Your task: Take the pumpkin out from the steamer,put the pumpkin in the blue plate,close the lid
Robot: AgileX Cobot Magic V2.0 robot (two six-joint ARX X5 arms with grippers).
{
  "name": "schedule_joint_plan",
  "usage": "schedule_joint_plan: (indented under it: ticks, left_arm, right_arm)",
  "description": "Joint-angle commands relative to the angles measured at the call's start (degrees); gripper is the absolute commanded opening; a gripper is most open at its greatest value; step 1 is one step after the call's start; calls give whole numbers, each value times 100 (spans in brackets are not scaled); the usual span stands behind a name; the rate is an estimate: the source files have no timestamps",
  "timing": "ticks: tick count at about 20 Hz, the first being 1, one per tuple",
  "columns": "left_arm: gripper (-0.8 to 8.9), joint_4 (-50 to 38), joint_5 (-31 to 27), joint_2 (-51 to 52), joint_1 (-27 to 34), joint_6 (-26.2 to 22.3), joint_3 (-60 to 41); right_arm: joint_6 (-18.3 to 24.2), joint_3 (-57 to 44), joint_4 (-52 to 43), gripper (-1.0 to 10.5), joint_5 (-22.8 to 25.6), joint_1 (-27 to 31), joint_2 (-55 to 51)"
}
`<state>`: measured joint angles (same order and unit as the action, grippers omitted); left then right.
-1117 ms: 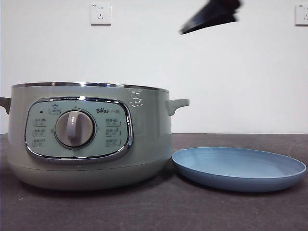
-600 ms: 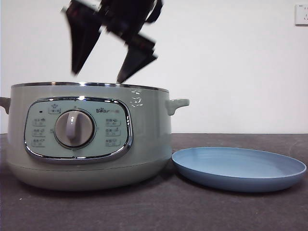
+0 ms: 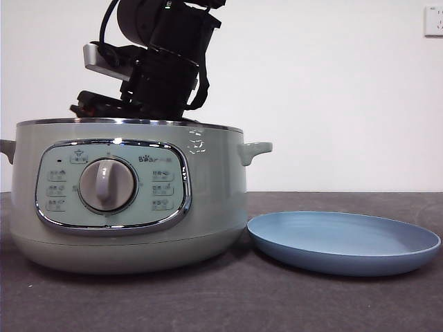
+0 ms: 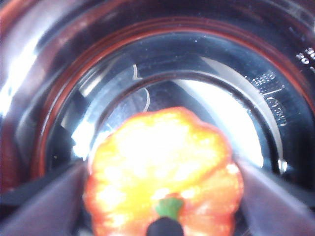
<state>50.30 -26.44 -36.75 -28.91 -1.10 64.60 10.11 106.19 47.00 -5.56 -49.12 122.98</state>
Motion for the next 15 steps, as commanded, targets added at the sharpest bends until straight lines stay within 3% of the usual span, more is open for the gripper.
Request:
schedule_joint_plan:
  ticks: [1, 4, 8, 11, 15]
  left_arm:
    - [-8, -223, -55, 63, 0, -63, 39]
    - [-8, -227, -39, 42, 0, -63, 39]
    - [-8, -376, -26, 42, 0, -63, 39]
    - [-8, -588, -11, 42, 0, -66, 39]
    - [-8, -605, -11, 42, 0, -63, 39]
  right_arm:
    - [20, 7, 4, -9, 9, -55, 17]
    - [-13, 7, 201, -8, 612, -44, -466]
    - [-74, 7, 1174, -8, 608, 393, -1458]
    - [-730, 4, 2341, -9, 629, 1043, -2105]
    - [-1469, -540, 2562, -9, 1937, 1349, -2920]
